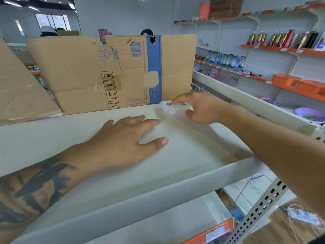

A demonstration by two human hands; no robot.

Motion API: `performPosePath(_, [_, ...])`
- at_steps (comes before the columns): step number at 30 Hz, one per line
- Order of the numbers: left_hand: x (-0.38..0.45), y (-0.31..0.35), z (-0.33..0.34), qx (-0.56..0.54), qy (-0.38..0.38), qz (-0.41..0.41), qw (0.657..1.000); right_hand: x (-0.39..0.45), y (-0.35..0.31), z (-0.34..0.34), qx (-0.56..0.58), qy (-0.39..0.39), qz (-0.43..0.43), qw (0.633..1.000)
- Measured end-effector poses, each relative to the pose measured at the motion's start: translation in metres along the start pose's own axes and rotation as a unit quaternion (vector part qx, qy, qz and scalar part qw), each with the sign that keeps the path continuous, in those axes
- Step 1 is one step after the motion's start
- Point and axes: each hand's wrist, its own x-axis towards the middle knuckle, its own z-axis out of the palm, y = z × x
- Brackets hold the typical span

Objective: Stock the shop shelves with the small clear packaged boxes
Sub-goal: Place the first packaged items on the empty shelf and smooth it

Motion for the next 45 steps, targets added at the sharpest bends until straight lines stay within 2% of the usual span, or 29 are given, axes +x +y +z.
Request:
performPosePath(2, [-0.001,0.005,0.004,0.001,-0.035,-0.009,0.999,0.006,0.004,0.005,-0.025,0.015,0.005,1.0])
performPosePath(5, [-0.001,0.007,0.004,0.006,-0.051,-0.012,0.999,0.012,0.005,0.005,-0.071,0.017,0.031,0.997])
performPosePath(9, [-0.003,0.007,0.003,0.001,-0.05,-0.012,0.999,0.01,0.007,0.005,-0.094,-0.006,0.085,0.992])
performPosePath(21, [-0.001,0.005,0.004,0.005,-0.038,-0.011,0.999,0.008,0.0,0.016,-0.136,0.039,0.085,0.986])
performPosePath(28, [0.002,0.001,0.008,-0.01,-0.03,-0.013,0.999,0.018,-0.016,0.019,-0.163,0.064,0.125,0.977])
performPosePath(35, [0.017,0.023,-0.007,0.0,0.016,-0.005,1.0,0.003,0.015,0.001,-0.035,0.017,0.136,0.99])
performPosePath(40, [0.073,0.069,-0.013,0.008,0.041,0.016,0.999,-0.012,0.027,-0.005,-0.034,-0.045,0.192,0.98])
performPosePath(45, [0.112,0.092,0.004,-0.005,0.052,0.024,0.998,-0.004,0.038,0.007,0.011,-0.04,0.18,0.983])
